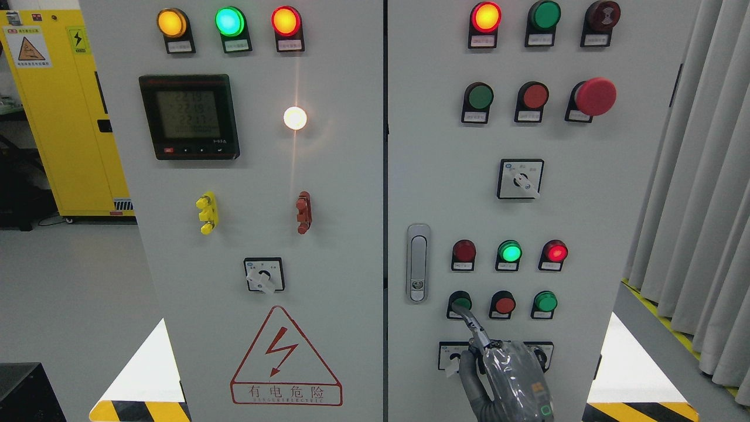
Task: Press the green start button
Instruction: 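Raise the right hand toward the green push button on the lower row, then press the green push button with the right hand's fingertip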
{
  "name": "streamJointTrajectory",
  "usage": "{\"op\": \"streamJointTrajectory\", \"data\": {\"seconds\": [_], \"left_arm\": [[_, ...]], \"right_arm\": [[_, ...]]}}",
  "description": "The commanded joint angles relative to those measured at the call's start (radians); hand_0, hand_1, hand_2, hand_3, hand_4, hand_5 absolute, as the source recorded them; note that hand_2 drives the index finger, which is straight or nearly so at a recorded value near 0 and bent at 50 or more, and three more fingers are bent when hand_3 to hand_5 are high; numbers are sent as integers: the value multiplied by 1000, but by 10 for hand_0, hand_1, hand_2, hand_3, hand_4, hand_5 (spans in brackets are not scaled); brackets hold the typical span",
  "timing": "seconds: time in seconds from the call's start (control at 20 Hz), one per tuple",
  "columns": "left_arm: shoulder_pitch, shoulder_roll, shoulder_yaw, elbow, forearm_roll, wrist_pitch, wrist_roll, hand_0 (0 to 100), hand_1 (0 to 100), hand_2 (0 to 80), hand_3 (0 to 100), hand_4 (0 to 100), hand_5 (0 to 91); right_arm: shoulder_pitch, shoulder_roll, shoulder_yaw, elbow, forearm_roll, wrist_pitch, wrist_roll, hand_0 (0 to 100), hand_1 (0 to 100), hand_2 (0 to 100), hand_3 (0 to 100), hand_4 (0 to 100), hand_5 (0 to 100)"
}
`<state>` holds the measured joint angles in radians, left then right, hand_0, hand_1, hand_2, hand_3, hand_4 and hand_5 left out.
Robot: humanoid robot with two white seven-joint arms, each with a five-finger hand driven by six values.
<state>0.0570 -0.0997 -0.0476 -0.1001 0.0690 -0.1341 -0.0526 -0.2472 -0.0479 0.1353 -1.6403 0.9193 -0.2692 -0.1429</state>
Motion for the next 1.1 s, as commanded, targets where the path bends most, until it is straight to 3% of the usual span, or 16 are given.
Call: {"op": "streamJointTrajectory", "data": {"seconds": [0.0,1.05], "left_arm": [[0,0,0,-1,0,1,0,120,556,0,0,0,0],[1,0,0,-1,0,1,0,120,556,0,0,0,0]], "right_arm": [[-4,0,-31,27,-3,-1,0,1000,1000,37,857,924,954],[8,0,-25,-5,-17,-5,-1,1000,1000,39,855,919,956]]}}
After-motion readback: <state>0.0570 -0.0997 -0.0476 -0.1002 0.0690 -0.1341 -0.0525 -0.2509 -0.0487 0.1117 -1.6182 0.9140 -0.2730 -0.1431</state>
